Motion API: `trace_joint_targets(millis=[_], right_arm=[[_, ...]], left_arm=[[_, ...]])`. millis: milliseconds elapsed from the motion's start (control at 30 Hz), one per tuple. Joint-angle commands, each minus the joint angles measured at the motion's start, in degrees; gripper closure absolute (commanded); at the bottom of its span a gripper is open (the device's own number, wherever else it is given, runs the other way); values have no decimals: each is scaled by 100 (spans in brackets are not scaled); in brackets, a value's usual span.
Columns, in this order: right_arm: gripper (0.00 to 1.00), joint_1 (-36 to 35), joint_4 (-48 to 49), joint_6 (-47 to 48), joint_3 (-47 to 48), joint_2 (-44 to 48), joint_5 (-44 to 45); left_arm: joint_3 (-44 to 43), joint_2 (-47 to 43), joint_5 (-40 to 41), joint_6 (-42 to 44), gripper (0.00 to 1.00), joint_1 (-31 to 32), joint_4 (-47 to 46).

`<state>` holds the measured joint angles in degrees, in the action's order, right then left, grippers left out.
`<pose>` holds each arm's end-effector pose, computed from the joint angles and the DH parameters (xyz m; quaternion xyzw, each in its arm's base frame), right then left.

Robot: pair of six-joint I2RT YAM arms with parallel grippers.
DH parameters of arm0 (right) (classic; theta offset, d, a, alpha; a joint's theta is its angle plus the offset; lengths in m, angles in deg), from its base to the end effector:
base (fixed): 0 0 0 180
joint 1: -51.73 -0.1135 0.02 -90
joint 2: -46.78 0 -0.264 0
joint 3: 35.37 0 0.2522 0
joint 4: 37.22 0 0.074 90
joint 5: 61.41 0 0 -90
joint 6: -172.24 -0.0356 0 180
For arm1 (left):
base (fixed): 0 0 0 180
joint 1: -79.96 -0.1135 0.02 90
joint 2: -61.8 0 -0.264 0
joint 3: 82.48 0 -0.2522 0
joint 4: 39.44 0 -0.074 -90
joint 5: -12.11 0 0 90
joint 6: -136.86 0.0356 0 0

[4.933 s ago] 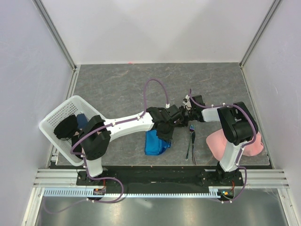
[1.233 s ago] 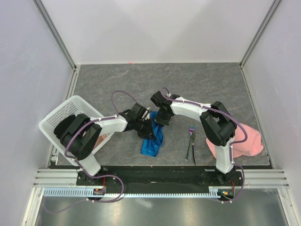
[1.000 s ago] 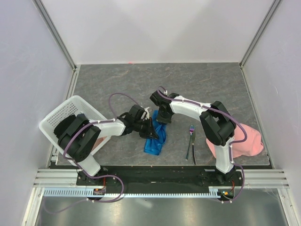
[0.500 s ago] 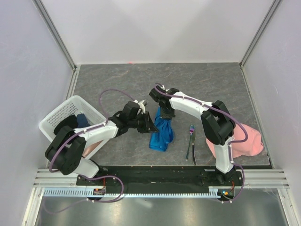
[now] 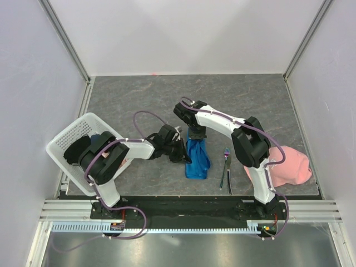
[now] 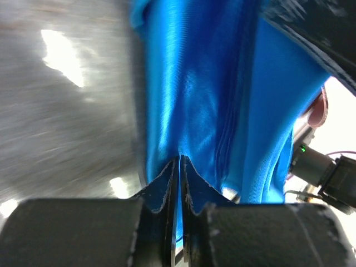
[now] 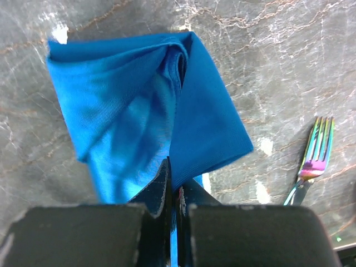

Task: Fold the napkin into a case and place the utensils inside
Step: Insert the top corner of the smaller rectangle folded napkin into the center of the board.

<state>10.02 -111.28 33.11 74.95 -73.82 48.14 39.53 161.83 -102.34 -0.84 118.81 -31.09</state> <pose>0.3163 0.2660 0.1887 0.0721 0.9817 -0.0844 0.1549 0.2408 -0.2129 0.1226 0.0006 0.9223 -0.3720 0.1045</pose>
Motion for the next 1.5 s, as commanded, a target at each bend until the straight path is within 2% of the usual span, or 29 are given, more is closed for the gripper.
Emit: trace_joint_targets(millis=[0, 100, 267, 400, 500, 533, 667, 867, 1033, 1300, 1367, 1467], right_arm=[[100, -126, -483, -589, 504, -227, 172], [99, -135, -571, -791, 706, -569, 146], [89, -153, -563, -985, 821, -790, -56], [85, -188, -378, -723, 681, -667, -197], [82, -197, -273, -450, 672, -588, -48], [78, -205, -246, -249, 689, -579, -4], [72, -258, -211, 166, 768, -553, 171], [63, -434, -281, 544, 1189, -666, 373], [51, -610, -606, 562, 1559, -939, 707], [44, -706, -642, 790, 1973, -1151, 1024], [42, -698, -388, 921, 1859, -1055, 1033], [45, -654, -1, 1062, 1675, -1001, 849]], left_arm=[[-16, 394, -25, -476, 90, 316, -495], [28, 412, -43, -599, 91, 342, -662], [195, 255, 10, -609, 91, 299, -733], [467, -211, -77, -547, 90, 71, -629], [564, -738, -60, -477, 88, -210, -199], [538, -809, -86, -468, 87, -403, -93], [258, -556, -560, -459, 89, -773, -57], [-323, 236, -588, -406, 90, -809, -30], [-446, 605, -544, -468, 91, -809, -92], [-165, 193, -403, -538, 91, -914, 128], [-156, 105, -499, -521, 91, -984, 242], [-95, -61, -570, -521, 91, -1125, 399]])
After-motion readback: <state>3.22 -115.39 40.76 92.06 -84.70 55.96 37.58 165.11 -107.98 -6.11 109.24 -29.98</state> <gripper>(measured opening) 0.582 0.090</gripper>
